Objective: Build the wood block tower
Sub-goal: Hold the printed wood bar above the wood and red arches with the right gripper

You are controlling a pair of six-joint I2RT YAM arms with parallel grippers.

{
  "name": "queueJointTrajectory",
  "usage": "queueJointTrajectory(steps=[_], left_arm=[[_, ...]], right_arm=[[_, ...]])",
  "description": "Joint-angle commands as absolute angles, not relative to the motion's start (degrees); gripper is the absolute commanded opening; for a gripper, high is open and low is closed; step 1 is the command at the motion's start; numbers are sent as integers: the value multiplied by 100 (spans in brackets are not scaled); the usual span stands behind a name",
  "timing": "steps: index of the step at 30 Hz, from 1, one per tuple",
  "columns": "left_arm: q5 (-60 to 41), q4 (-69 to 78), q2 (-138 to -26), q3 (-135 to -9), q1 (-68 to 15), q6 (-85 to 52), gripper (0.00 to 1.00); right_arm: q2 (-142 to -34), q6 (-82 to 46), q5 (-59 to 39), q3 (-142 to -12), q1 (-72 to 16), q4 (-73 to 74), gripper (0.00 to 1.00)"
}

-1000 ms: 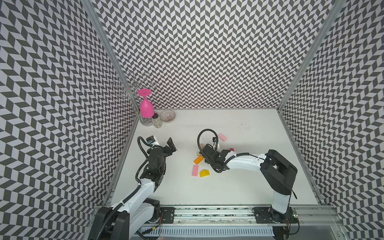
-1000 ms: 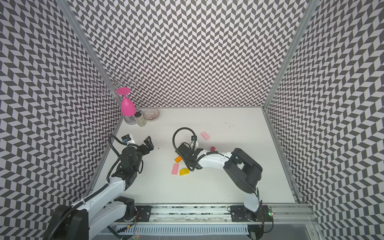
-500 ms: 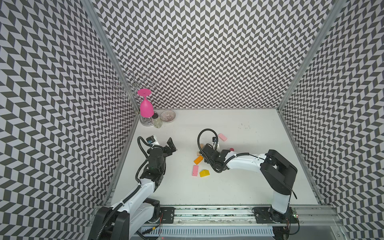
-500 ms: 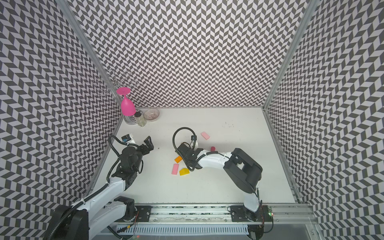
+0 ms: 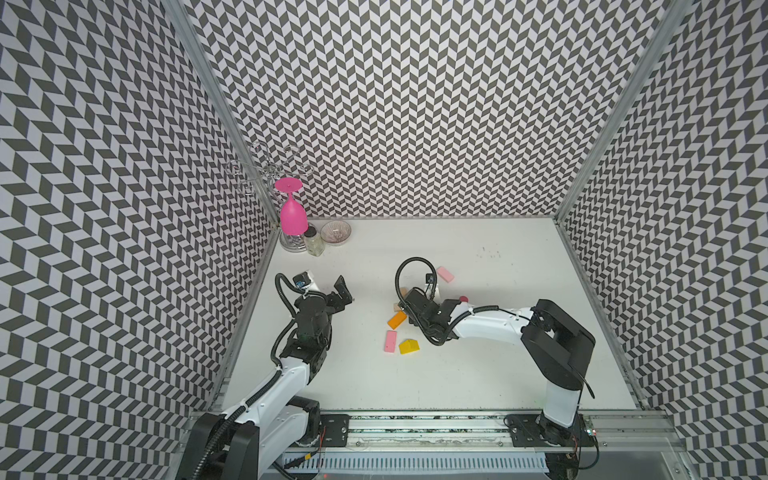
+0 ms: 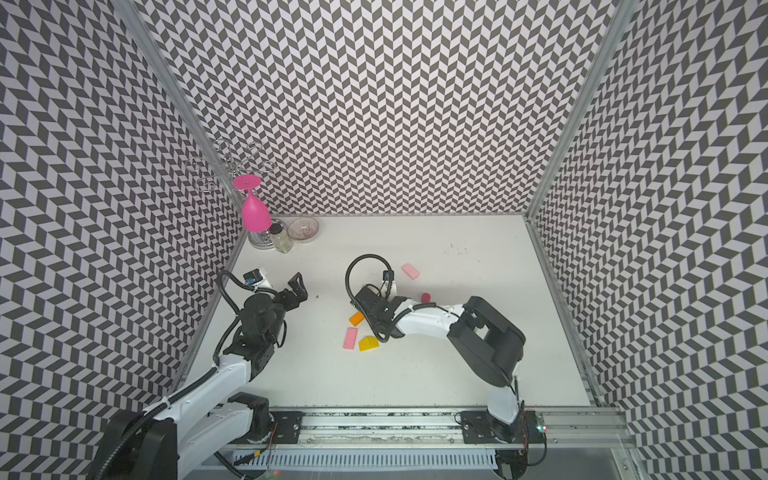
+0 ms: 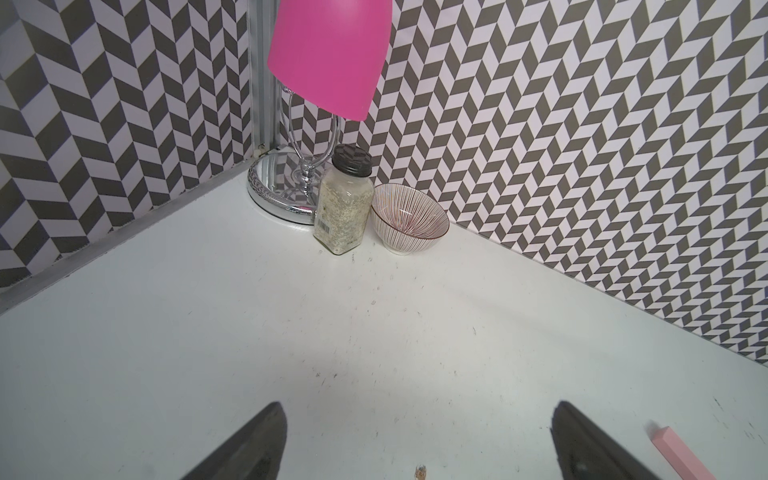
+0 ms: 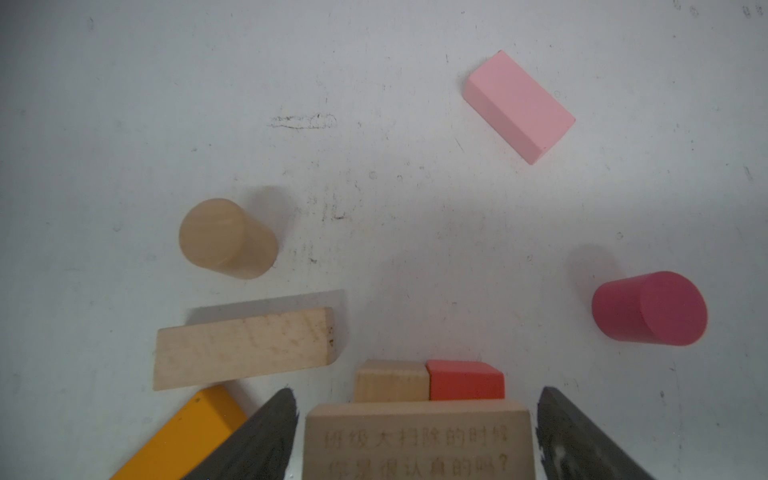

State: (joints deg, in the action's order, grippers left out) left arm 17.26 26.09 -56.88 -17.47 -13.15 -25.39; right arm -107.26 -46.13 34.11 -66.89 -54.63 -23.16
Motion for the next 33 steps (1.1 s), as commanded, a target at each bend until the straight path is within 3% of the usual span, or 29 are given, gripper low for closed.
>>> queueJointTrajectory(steps=[1, 33], left_arm=[[1731, 2742, -5634, -1701, -1345, -2554, 100], [1696, 2759, -5625, -1688, -1345, -2550, 100]], right_arm=[[-10562, -4711, 3568, -6715, -5502, -2301, 89], [-10626, -4823, 3673, -6576, -5485, -2274, 88]])
